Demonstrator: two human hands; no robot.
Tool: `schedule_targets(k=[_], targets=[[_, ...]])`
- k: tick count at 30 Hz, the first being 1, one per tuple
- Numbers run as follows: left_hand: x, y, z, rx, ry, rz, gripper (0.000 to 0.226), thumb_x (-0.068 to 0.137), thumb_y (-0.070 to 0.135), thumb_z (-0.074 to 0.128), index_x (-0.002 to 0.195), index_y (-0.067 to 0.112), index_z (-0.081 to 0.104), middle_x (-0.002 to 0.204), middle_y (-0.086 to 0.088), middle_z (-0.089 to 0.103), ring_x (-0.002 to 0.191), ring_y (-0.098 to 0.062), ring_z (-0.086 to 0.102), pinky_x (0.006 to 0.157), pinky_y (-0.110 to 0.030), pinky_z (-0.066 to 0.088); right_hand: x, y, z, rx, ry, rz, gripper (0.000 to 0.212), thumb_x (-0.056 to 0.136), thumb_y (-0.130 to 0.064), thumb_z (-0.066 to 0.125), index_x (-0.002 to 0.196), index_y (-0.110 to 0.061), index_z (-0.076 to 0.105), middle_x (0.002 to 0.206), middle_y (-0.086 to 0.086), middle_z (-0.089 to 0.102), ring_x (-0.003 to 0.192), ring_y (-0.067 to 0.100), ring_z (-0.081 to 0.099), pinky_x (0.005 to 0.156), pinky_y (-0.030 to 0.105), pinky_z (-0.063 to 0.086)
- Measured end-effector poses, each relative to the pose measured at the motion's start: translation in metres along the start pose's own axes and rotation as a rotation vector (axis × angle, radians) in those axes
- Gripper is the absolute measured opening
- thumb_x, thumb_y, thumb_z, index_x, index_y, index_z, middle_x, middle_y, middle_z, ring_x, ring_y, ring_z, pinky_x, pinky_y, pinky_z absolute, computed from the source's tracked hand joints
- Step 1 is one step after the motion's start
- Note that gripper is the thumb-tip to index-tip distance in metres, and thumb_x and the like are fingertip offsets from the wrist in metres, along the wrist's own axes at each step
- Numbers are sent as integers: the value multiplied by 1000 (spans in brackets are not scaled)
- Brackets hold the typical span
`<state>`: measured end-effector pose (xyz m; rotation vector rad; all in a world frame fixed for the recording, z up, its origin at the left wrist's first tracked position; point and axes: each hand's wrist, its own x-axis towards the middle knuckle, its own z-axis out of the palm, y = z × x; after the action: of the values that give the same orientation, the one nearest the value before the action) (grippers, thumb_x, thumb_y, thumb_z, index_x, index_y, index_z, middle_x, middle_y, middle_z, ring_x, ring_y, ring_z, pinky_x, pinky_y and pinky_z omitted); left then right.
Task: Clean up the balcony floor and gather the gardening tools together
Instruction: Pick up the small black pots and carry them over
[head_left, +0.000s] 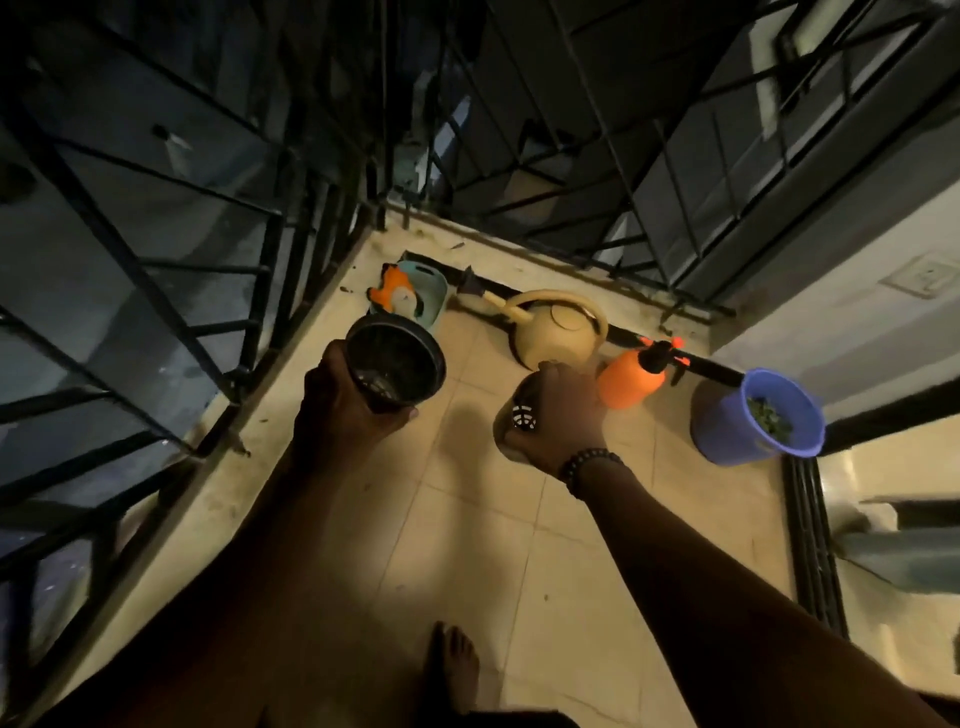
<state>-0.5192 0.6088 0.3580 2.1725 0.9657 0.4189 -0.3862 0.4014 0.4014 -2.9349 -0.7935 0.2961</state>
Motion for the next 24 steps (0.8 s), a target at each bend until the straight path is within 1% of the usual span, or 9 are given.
schedule_targets(k=[2, 5, 10, 13, 16, 18, 20, 22, 24], targets=[[23, -44, 40, -17, 20, -13, 118, 51, 45, 94, 144, 21, 25, 138, -15, 50, 123, -36, 53, 89, -50, 54, 35, -1, 52, 19, 25, 16, 91, 71, -57, 70, 142, -18, 29, 144, 7, 32, 128, 30, 31, 101, 51, 37], [46, -115, 99, -30, 37, -23, 118, 55, 46, 94, 146, 18, 24, 139, -15, 47, 127, -37, 48, 94, -53, 51, 79, -6, 143, 28, 79, 41, 90, 72, -57, 69, 143, -18, 29, 145, 9, 31, 128, 31, 31, 101, 52, 38], [83, -222, 174, -34, 40, 69, 115, 57, 48, 91, 145, 23, 22, 136, -13, 48, 126, -35, 48, 95, -52, 50, 135, -16, 272, 103, 140, 30, 92, 75, -57, 68, 148, -20, 25, 151, 10, 25, 133, 33, 26, 104, 54, 35], [103, -265, 200, -8, 35, 123, 123, 62, 47, 90, 152, 26, 8, 142, -14, 45, 132, -34, 44, 99, -48, 48, 157, -16, 320, 149, 153, 6, 91, 78, -54, 68, 150, -21, 24, 154, 9, 22, 137, 33, 22, 109, 52, 30], [130, -290, 205, 96, -63, 208, 123, 65, 49, 87, 152, 39, 0, 142, -14, 46, 129, -35, 47, 101, -51, 46, 192, -15, 323, 76, 89, -51, 88, 79, -56, 68, 150, -23, 27, 155, 8, 24, 138, 33, 26, 111, 53, 31], [146, -295, 201, 127, -80, 258, 108, 68, 51, 85, 148, 41, 13, 135, -13, 51, 122, -36, 53, 97, -48, 49, 213, -20, 307, 81, 107, -57, 86, 77, -60, 68, 147, -26, 32, 153, 8, 28, 136, 35, 31, 109, 55, 35], [152, -294, 204, 139, -87, 266, 91, 68, 55, 83, 139, 33, 31, 128, -12, 55, 117, -34, 56, 92, -43, 51, 224, -28, 301, 151, 163, -38, 87, 75, -62, 68, 146, -27, 33, 152, 8, 30, 136, 34, 32, 107, 56, 36], [157, -295, 211, 161, -98, 244, 87, 67, 55, 84, 135, 21, 42, 126, -11, 59, 115, -31, 58, 89, -41, 52, 231, -38, 306, 191, 212, -17, 87, 76, -61, 67, 147, -26, 31, 153, 7, 29, 136, 33, 30, 108, 54, 34], [159, -304, 218, 187, -98, 194, 75, 67, 55, 84, 123, 17, 52, 120, -8, 63, 109, -29, 60, 84, -38, 52, 238, -50, 322, 196, 200, -15, 87, 79, -59, 67, 149, -24, 28, 154, 8, 27, 137, 33, 26, 109, 52, 31]])
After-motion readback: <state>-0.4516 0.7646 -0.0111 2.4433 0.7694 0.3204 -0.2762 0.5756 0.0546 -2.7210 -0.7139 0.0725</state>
